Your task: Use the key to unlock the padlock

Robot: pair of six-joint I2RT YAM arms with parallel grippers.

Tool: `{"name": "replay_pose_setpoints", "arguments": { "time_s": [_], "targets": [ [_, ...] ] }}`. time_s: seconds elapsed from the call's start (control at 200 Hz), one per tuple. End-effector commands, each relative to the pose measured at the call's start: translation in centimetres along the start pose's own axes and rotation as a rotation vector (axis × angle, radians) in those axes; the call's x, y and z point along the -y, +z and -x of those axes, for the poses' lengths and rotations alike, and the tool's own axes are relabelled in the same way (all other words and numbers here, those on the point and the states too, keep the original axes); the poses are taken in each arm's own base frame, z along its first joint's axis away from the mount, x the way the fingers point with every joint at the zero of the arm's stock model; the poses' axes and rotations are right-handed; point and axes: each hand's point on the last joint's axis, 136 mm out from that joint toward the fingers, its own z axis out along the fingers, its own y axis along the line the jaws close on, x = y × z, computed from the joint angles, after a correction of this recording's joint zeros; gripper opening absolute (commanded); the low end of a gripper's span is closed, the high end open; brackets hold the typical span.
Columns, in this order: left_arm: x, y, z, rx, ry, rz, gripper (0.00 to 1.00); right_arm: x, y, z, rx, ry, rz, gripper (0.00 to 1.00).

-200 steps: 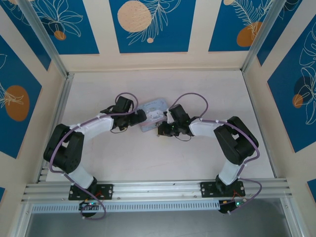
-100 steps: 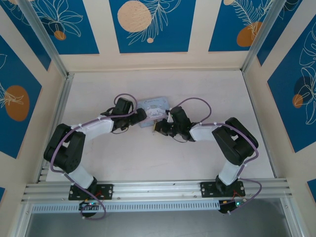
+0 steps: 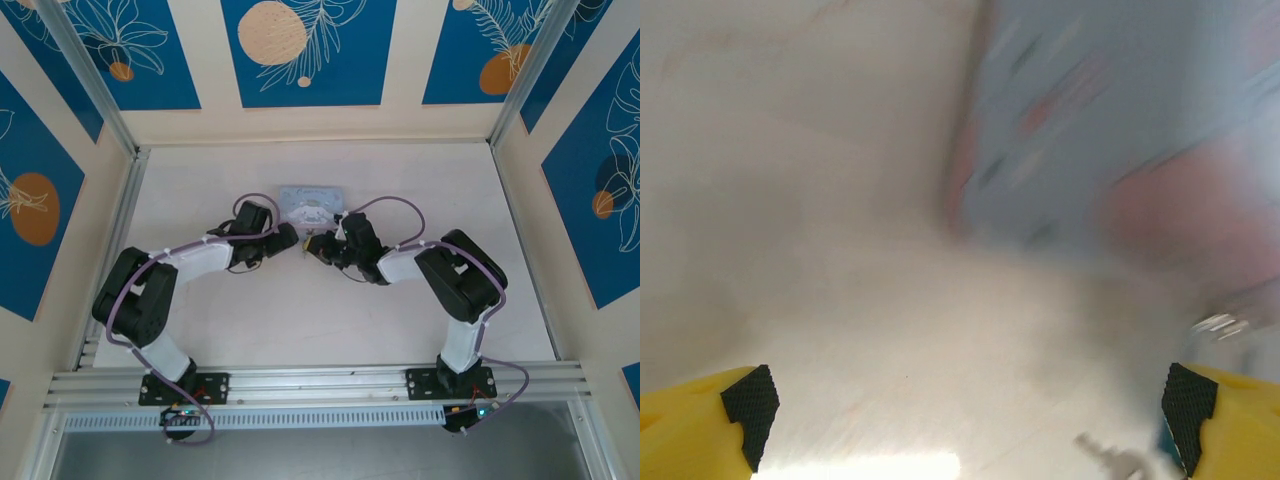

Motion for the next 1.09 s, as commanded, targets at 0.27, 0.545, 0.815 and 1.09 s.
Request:
{"name": "replay_pose_setpoints", "arguments": {
  "time_s": [0.27,0.545,0.815,1.09],
  "targets": [
    [2.5,-4.2,0.8,-0.019,0.080,-0.006,0.99,7.9,-2.4,-5.2,-0.180,0.186,-0.206,0.00],
    [3.6,-5.5,2.1,0.014,0.108,-0.011,0.99,7.4,-3.9,-5.7,-0.188,0.145,-0.186,0.00],
    [2.3,-3.1,0.7,-0.034,0.118,0.034,1.00,7.2,-4.2,-5.1,-0.169,0.147,-0.177,0.00],
    [0.6,-0.9,-2.8,-0.099,0.128,0.090,0.99,6.8,-4.1,-3.7,-0.140,0.161,-0.160,0.00]
  ]
}}
